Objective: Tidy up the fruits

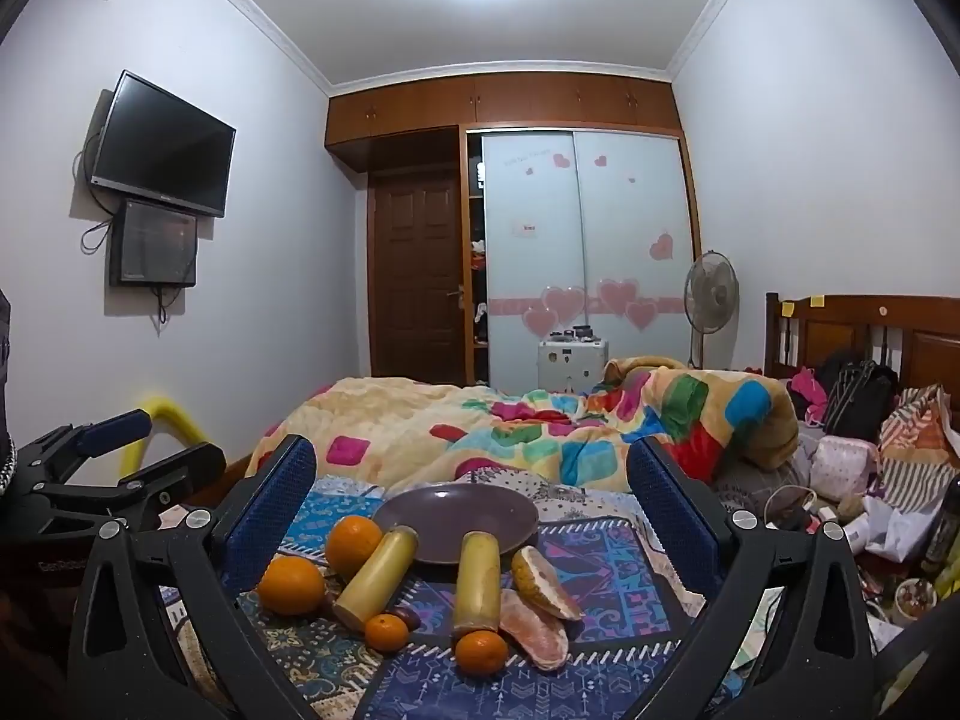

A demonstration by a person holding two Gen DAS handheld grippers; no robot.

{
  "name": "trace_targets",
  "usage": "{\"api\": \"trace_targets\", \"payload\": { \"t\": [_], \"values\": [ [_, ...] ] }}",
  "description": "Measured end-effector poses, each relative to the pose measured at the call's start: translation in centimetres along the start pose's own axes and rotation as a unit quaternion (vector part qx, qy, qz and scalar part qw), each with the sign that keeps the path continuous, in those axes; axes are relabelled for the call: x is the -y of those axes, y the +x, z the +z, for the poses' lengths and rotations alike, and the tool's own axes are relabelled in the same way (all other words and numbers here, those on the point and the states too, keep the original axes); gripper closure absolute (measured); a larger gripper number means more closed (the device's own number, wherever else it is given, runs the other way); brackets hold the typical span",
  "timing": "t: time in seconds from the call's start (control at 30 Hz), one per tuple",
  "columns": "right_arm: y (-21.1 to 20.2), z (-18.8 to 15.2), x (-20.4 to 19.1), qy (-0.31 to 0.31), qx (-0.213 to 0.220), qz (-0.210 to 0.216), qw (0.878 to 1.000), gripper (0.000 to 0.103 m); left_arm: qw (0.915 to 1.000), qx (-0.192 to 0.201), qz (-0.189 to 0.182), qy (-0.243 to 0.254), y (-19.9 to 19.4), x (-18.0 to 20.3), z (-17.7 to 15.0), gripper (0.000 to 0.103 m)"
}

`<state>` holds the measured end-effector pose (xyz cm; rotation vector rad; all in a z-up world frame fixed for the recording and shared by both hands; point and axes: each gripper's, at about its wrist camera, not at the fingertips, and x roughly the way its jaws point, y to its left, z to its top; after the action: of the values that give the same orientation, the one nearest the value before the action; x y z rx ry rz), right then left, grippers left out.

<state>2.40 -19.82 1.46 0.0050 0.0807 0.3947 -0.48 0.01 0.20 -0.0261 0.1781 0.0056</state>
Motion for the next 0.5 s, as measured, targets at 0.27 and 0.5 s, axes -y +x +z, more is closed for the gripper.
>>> {"api": "trace_targets", "payload": {
  "t": [0.27, 0.5],
  "values": [
    [0.0, 0.12, -0.4, 0.0, -0.001, 0.002, 1.0, 0.0, 0.9999, 0.007, 0.004, 0.007, -0.17, 0.25, -0.06, 0.0],
    [0.0, 0.05, -0.31, 0.0, -0.001, 0.002, 1.0, 0.0, 0.9999, 0.008, 0.0, 0.008, 0.07, 0.39, -0.03, 0.0]
  ]
}}
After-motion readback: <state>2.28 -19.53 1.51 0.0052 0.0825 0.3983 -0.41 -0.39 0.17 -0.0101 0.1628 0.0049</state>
